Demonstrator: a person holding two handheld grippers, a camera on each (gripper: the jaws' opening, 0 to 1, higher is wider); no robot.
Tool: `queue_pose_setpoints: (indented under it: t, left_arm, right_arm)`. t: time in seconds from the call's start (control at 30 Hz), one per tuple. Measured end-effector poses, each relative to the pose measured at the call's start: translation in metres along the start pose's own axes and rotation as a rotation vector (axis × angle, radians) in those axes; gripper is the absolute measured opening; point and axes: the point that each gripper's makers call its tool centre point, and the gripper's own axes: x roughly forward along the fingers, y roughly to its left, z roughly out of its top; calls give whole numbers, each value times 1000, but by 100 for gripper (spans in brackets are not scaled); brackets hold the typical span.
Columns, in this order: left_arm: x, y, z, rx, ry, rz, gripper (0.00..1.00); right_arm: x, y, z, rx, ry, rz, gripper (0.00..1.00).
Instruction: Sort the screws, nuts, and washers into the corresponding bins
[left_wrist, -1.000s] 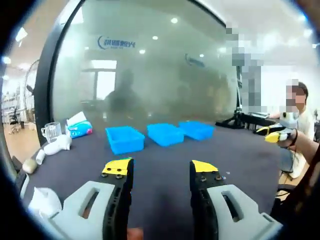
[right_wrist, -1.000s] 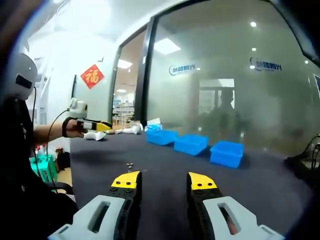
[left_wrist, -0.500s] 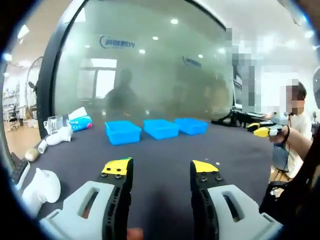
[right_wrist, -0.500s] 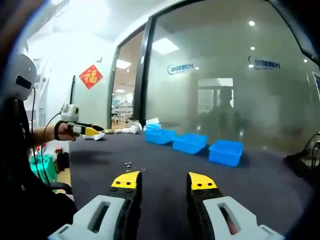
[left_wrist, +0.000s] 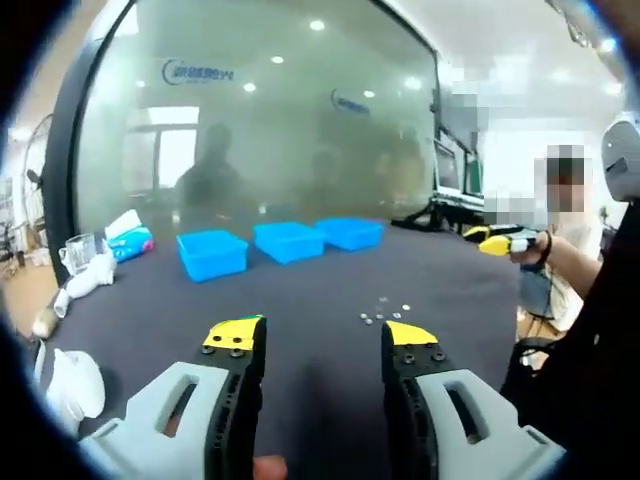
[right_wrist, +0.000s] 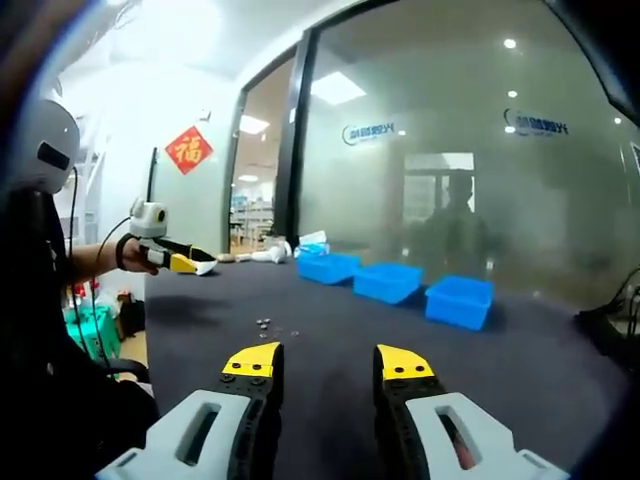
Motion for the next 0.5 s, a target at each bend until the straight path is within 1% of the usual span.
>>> queue_pose_setpoints:
  t: [0.23, 0.37, 0.43, 0.5]
  left_arm:
    - [5, -9, -4, 5, 36, -61, 45]
    - [7, -15, -8, 38, 74, -100, 45]
    - [8, -19, -11, 44, 94, -122, 45]
    - [10, -21, -12, 35, 102, -135, 45]
  right_arm:
    - [-3, 8, -5, -14, 21, 37, 32]
    - [-4, 17, -8, -37, 40, 78, 33]
    - [-4, 21, -9, -44, 44, 98, 34]
    - [-4, 24, -9, -50, 47, 110, 34]
